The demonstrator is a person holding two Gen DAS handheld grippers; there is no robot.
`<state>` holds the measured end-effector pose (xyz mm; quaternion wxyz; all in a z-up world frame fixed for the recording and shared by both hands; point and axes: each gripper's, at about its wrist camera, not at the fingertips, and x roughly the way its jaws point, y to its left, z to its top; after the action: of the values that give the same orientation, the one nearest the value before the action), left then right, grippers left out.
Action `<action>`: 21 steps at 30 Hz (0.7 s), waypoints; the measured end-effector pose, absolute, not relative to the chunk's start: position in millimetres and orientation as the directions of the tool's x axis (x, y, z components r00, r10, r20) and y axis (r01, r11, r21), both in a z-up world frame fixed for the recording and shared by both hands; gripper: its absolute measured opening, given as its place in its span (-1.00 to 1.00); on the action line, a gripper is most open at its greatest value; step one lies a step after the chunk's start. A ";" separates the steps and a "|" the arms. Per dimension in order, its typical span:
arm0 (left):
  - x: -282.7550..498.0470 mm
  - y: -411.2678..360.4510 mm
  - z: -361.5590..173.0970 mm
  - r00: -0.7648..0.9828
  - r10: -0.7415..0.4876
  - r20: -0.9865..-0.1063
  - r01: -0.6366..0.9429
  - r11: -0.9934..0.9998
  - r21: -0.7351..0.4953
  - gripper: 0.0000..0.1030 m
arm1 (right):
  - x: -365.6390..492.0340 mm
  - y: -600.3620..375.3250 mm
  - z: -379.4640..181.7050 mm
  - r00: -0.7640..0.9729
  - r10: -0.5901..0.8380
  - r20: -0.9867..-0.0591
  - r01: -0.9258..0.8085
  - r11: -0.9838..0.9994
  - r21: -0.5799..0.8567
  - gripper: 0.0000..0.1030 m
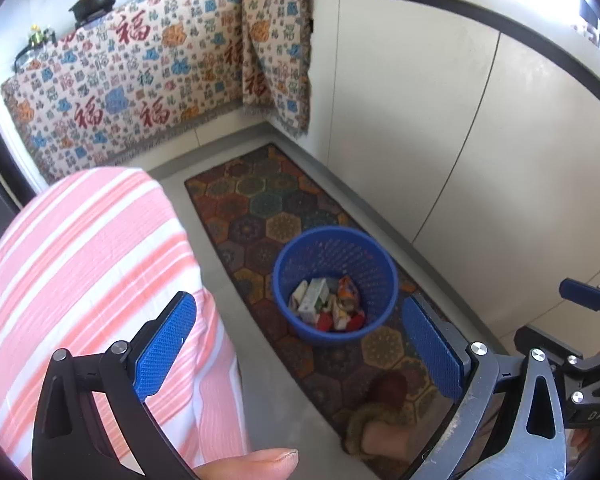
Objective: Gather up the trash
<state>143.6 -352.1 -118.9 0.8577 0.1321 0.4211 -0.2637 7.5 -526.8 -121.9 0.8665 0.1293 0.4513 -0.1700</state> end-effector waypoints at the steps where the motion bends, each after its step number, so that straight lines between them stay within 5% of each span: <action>1: 144.8 -352.8 -118.1 0.498 -0.334 -0.800 0.565 0.825 0.007 0.99 | 6.0 -525.2 -121.8 0.533 -0.181 -0.826 0.412 0.909 0.067 1.00; 21: 139.5 -353.1 -119.6 0.442 -0.335 -0.832 0.571 0.820 -0.027 0.99 | 0.4 -520.7 -115.3 0.540 -0.185 -0.821 0.409 0.910 0.065 0.99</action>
<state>139.5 -353.1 -119.6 0.8391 0.1299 0.4539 -0.2701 0.4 -520.7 -115.3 0.8686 0.1254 0.4479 -0.1710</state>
